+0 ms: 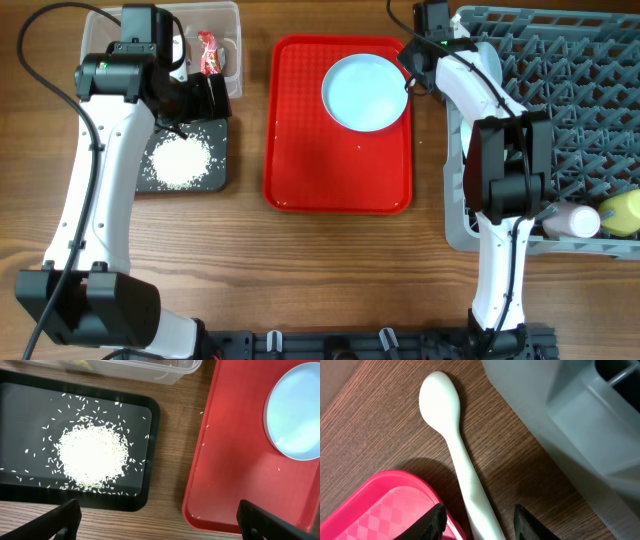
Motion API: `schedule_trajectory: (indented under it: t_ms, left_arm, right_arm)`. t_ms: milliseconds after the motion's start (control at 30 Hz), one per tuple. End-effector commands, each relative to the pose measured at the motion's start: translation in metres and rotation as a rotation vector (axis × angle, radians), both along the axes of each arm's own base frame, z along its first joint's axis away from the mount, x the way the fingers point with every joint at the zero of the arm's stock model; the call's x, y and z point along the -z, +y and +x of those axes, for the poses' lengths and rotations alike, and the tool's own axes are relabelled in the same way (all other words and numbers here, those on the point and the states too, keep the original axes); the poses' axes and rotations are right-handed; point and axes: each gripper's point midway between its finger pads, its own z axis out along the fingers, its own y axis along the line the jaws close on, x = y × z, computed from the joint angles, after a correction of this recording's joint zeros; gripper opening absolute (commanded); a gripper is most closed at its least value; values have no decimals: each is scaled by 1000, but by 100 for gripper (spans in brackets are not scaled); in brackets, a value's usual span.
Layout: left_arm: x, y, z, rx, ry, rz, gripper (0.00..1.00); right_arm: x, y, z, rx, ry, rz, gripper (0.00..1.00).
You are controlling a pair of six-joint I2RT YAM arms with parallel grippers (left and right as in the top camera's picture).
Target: Sort waste into correct bins and load items into the dishwasher rack
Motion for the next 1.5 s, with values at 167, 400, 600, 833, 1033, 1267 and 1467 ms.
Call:
schedule_trajectory:
  t_ms: [167,400,600,833,1033,1267,1467]
  left_arm:
    - [4,1,0,-11,10,-8,100]
    - [4,1,0,-11,10,-7,100]
    - [4,1,0,-11,10,-8,100]
    - [4,1,0,-11,10,-8,100]
    - [4,1,0,-11,10,-7,100]
    - [4,1,0,-11,10,-7,100]
    - [4,1,0,-11,10,-8,100]
  right_arm:
    - [17,-2,-2,-126,84,-44,54]
    - [-42,33,6,-516,50,-168,60]
    - [-38,33,2,-728,83,-312,59]
    - [-15,53,-62,-823,300,-95,50]
    - [-17,59,-81,-813,364,-59,46]
    - [-36,87,-114,-755,443,-14,36]
    - [-28,96,-132,-651,517,-111,37]
